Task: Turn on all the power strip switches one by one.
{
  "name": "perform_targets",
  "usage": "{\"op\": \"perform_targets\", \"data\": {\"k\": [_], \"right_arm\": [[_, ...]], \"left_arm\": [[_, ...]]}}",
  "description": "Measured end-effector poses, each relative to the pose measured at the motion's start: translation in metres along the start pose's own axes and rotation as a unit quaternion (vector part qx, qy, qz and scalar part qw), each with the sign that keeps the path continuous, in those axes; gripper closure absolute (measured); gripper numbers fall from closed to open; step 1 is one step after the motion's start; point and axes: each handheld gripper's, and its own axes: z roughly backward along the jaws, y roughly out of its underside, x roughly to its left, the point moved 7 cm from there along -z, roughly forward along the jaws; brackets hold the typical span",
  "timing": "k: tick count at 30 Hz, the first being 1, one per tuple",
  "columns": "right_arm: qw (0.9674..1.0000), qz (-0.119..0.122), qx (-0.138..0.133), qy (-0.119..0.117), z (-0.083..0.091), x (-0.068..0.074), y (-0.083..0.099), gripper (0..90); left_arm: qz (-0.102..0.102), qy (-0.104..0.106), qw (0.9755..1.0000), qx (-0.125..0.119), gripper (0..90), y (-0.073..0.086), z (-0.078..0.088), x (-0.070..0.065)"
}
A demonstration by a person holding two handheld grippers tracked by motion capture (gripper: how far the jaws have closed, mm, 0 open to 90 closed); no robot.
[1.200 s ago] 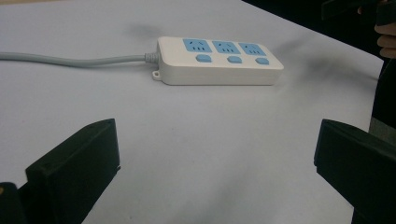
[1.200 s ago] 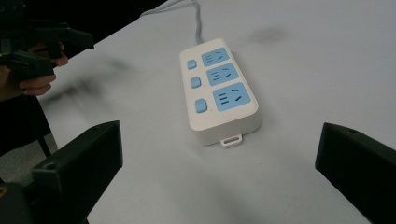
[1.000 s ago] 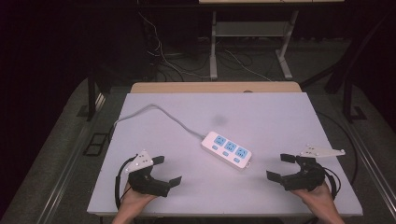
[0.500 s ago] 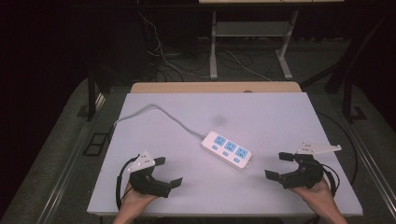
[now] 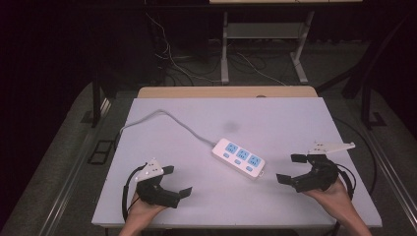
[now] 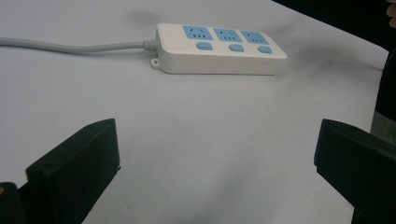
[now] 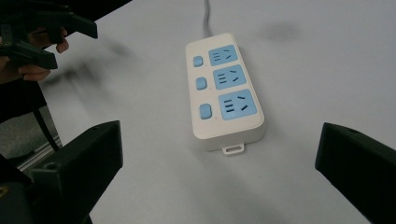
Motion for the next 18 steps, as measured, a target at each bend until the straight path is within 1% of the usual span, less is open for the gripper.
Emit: {"op": "perform_targets", "data": {"k": [4, 10, 18], "right_arm": [[1.0, 0.007, 0.007, -0.001, -0.003, 0.0, -0.006, 0.8], [0.9997, 0.012, 0.019, -0.003, -0.008, 0.0, -0.012, 0.8], [0.9993, 0.018, 0.032, -0.005, -0.015, 0.001, -0.016, 0.8]], "left_arm": [[0.001, 0.0, 1.0, 0.0, 0.0, 0.0, 0.0, 0.0], [0.001, 0.0, 1.0, 0.002, 0.0, 0.0, 0.0, 0.0], [0.003, -0.001, 1.0, 0.003, 0.0, 0.001, 0.0, 0.001]]}}
